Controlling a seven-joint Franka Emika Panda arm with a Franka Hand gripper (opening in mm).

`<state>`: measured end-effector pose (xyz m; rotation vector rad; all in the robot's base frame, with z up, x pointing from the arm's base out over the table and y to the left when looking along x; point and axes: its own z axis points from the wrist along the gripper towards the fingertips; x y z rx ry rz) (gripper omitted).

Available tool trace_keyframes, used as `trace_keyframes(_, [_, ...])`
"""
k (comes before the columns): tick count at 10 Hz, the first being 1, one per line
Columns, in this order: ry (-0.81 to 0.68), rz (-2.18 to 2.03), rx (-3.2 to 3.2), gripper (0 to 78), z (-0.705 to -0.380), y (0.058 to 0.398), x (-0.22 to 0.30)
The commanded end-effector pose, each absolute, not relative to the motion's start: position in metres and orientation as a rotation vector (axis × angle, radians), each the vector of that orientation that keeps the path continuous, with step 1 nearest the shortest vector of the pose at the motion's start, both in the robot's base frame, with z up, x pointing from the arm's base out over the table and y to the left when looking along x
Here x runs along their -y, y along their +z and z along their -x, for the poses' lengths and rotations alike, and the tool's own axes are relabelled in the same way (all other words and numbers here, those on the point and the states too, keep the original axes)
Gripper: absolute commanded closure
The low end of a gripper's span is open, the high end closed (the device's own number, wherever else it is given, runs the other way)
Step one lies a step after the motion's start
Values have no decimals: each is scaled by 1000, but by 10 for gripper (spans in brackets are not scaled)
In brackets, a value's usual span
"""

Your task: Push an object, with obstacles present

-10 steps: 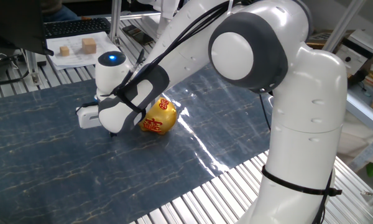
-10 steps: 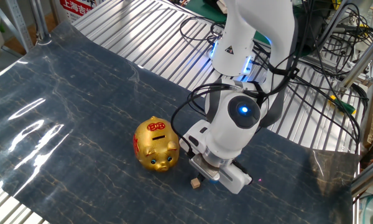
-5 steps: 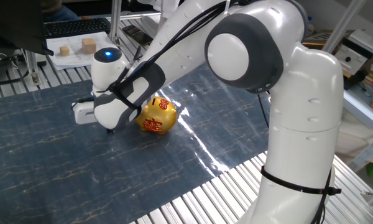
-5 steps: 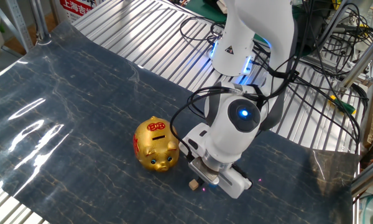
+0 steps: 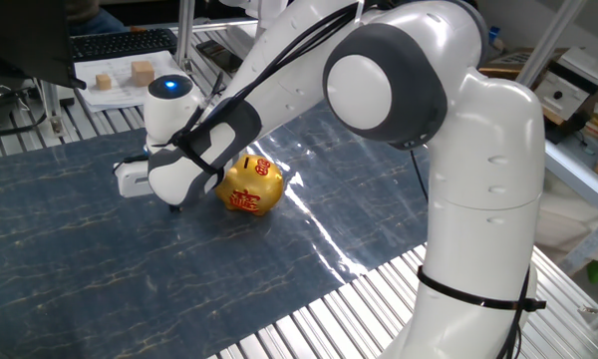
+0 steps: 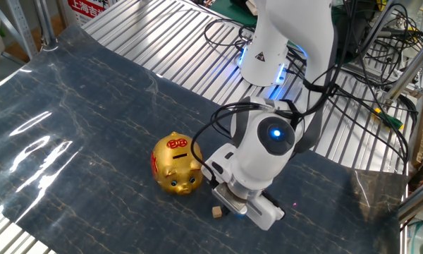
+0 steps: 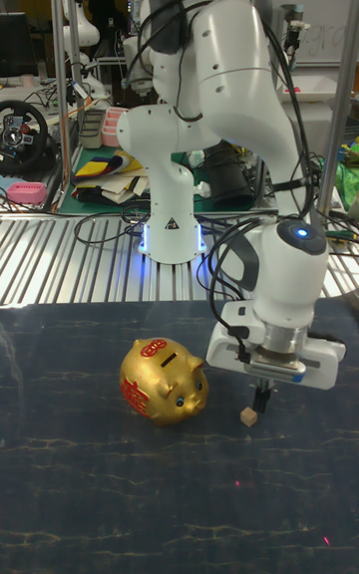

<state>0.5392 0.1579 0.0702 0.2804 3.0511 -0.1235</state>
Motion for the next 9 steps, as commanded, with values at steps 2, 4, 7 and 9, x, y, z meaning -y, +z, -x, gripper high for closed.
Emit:
trace_keyframes(2, [-130, -260, -3057, 776, -548, 75, -153])
trace_keyframes(4, [-133, -246, -3075, 776, -547, 76, -153])
trace_keyframes(7, [-153, -234, -3094, 776, -542, 80, -152])
trace_keyframes(9, [-207, -228, -3090, 776, -538, 82, -152])
